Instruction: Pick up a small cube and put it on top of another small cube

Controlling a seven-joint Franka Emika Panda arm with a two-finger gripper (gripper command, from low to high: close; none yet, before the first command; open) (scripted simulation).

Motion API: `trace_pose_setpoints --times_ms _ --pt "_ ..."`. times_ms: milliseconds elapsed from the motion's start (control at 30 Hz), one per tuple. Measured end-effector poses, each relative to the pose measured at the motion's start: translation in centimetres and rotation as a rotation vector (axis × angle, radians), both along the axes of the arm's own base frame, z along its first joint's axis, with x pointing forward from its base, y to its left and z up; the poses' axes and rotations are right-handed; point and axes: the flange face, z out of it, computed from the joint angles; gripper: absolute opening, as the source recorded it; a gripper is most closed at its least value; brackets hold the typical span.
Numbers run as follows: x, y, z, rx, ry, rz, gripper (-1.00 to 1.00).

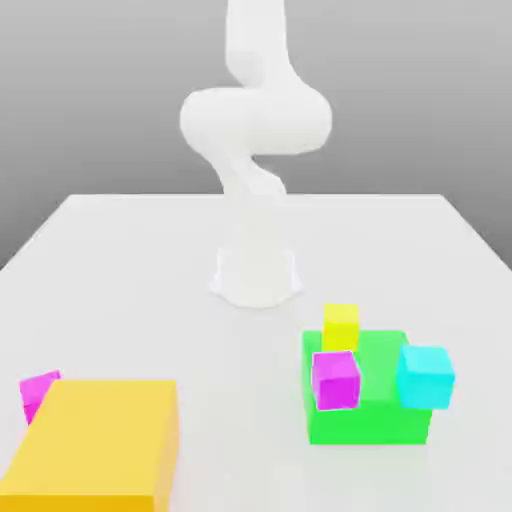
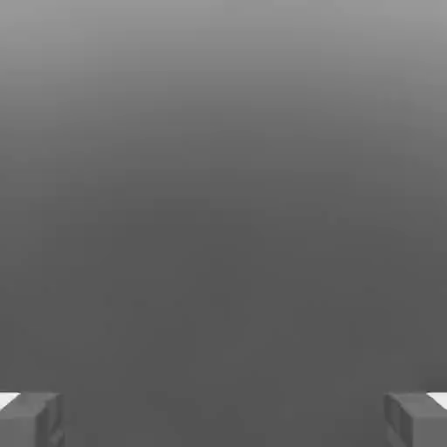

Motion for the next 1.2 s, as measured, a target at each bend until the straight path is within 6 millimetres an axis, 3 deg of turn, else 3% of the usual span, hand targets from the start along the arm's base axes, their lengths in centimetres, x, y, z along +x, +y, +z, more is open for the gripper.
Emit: trace_pose_setpoints --times_ms 200,400,567,667,833,1000,1033,1200 --pt "5.4 -7.2 -10.6 -0.123 0.189 0.063 0.0" --pt "6.7 -14.7 -21.9 -0.185 0.376 0.15 0.0" --pt "4.8 -20.3 -31.6 -0.194 0.521 0.242 0.0" --pt "2.1 -23.8 -37.3 -0.177 0.601 0.287 0.0" --pt "-2.7 -26.6 -46.1 -0.137 0.708 0.411 0.0" --pt "-3.6 -27.0 -52.5 -0.128 0.723 0.431 0.0" --pt "-3.6 -26.9 -53.4 -0.128 0.723 0.432 -1.0" --pt "-3.7 -26.9 -53.4 -0.125 0.724 0.432 -1.0"
